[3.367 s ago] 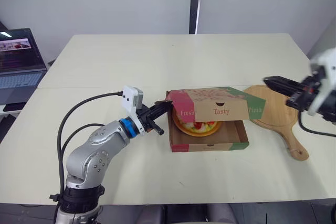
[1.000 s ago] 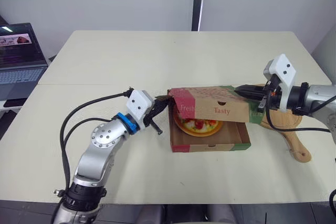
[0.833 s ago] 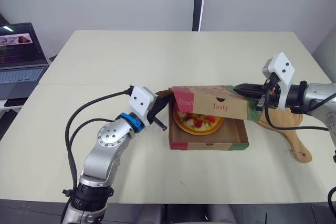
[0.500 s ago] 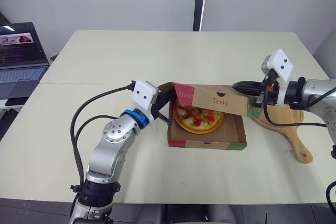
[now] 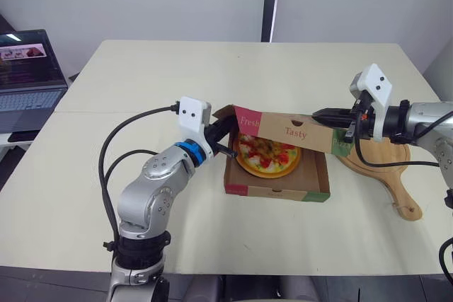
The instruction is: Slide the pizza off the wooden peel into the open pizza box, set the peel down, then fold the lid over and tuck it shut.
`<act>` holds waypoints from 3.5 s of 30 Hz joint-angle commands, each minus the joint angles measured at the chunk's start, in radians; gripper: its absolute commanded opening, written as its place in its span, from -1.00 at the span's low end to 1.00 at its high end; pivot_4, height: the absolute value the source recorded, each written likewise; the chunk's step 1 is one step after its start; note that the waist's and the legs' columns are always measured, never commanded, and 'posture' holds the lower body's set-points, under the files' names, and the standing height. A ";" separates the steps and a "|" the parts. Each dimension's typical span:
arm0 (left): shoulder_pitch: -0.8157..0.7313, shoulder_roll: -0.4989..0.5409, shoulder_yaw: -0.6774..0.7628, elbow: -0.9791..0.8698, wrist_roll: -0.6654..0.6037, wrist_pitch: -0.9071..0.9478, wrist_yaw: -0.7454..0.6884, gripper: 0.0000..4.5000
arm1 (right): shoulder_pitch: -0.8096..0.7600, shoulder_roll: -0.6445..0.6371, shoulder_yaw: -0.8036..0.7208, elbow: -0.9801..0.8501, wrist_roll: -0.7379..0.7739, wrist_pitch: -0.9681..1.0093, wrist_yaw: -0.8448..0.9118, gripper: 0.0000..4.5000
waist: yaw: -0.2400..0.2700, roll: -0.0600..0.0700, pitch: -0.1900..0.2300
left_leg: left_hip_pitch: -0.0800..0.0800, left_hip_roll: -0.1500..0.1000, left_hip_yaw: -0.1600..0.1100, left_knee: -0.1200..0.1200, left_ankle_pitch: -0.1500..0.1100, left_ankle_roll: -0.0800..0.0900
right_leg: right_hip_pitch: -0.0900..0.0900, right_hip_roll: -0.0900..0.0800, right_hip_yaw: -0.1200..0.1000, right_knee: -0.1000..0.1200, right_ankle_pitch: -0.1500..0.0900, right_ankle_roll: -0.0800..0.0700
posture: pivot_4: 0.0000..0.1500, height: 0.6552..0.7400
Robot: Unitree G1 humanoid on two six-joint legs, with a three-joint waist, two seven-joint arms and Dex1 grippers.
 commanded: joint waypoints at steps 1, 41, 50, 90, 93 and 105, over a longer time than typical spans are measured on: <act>-0.039 0.021 -0.040 -0.052 0.003 -0.003 -0.011 -0.98 | -0.025 -0.009 0.002 -0.006 0.001 -0.014 0.024 -1.00 | 0.000 0.000 0.000 | 0.000 0.000 0.000 0.000 0.000 0.000 | 0.000 0.000 0.000 0.000 0.000 0.000 | 1.00 1.00; -0.067 0.069 0.022 -0.025 -0.018 0.037 0.005 -1.00 | -0.058 0.053 -0.254 0.187 -0.052 -0.170 -0.157 -0.58 | 0.005 -0.001 0.000 | -0.002 -0.001 0.000 0.000 0.000 0.000 | -0.001 -0.001 0.000 -0.001 0.000 0.000 | 1.00 1.00; -0.150 0.082 0.028 0.051 -0.042 0.036 -0.042 -1.00 | 0.261 0.010 -0.406 -0.008 -0.003 -0.106 -0.167 0.85 | 0.006 0.000 0.000 | -0.001 -0.001 0.001 0.000 0.000 0.000 | -0.001 -0.001 0.000 0.000 0.000 0.000 | 1.00 1.00; -0.256 -0.028 -0.056 0.090 -0.005 0.034 0.034 -1.00 | 0.049 0.268 -0.269 -0.190 0.133 0.339 -0.570 -0.99 | 0.004 0.000 0.000 | -0.001 -0.001 0.000 0.000 0.000 0.000 | -0.001 -0.001 0.000 0.000 0.000 0.000 | 1.00 1.00; -0.249 -0.054 -0.060 0.088 0.005 0.030 0.048 -1.00 | 0.042 0.258 -0.263 -0.179 0.134 0.341 -0.560 -0.99 | 0.004 0.000 0.000 | -0.001 -0.001 0.000 0.000 0.000 0.000 | -0.001 -0.001 0.000 0.000 0.000 0.000 | 1.00 1.00; -0.080 -0.064 -0.005 -0.071 -0.078 0.081 0.031 -1.00 | 0.101 0.231 -0.295 -0.248 0.178 0.373 -0.526 -0.99 | 0.004 0.000 0.000 | -0.001 -0.001 0.000 0.000 0.000 0.000 | -0.001 -0.001 0.000 0.000 0.000 0.000 | 1.00 1.00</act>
